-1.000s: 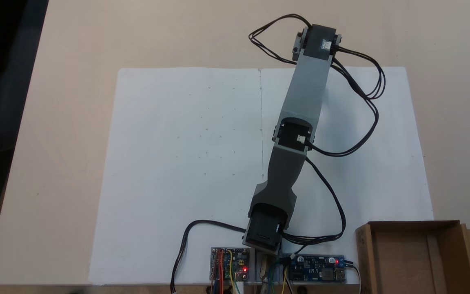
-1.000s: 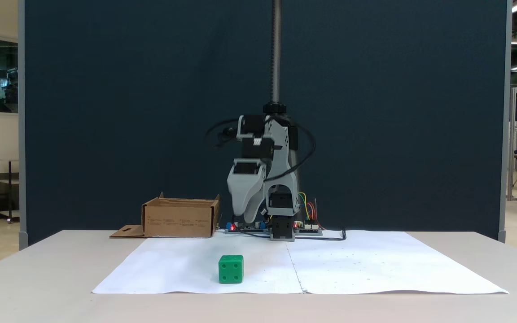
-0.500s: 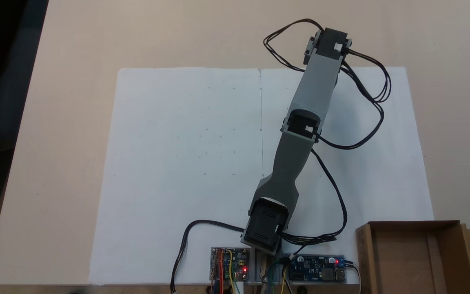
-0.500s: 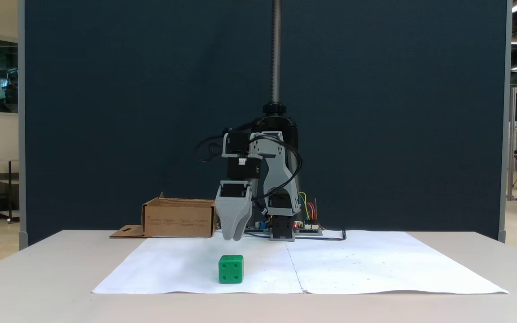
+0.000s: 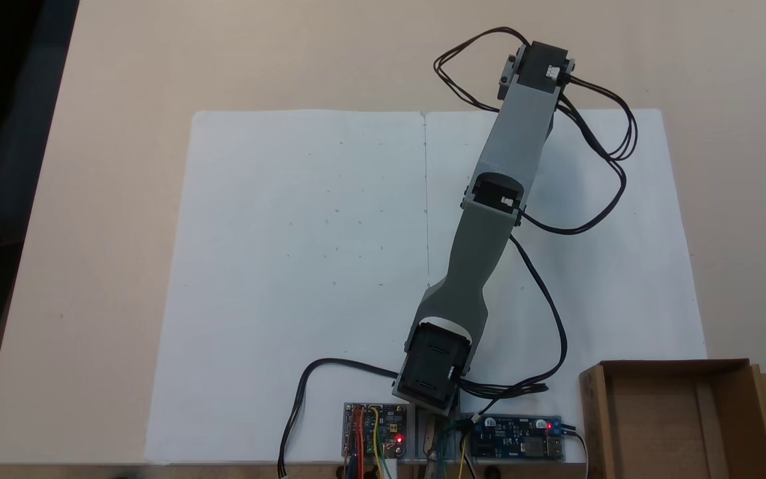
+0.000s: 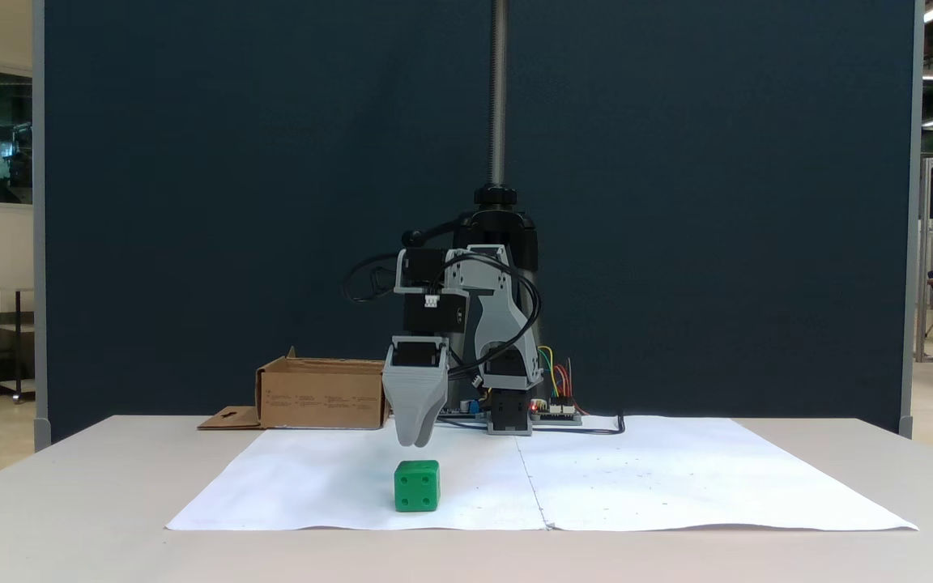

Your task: Grasp a green dice and put it in the bin.

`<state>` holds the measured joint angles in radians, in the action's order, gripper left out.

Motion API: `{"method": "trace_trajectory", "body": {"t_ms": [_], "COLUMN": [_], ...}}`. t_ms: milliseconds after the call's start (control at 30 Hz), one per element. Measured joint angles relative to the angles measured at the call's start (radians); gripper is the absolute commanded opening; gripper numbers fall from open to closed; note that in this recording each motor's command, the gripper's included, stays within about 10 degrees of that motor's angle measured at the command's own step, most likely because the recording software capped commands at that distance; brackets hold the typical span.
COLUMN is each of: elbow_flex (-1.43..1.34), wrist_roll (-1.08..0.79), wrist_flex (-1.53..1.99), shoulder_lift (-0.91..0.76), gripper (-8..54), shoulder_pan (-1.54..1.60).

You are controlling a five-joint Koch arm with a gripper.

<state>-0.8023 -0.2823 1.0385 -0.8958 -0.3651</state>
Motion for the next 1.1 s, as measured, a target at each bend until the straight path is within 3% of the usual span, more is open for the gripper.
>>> {"method": "trace_trajectory", "body": {"t_ms": [300,1100], "elbow_flex": [0.0,0.009], "wrist_roll": [-0.097,-0.109], "wrist_flex": [0.0,-0.012], "shoulder_lift": [0.02,0.091], "gripper": [42.5,42.5], "shoulder_pan": [0.009,0.003]}}
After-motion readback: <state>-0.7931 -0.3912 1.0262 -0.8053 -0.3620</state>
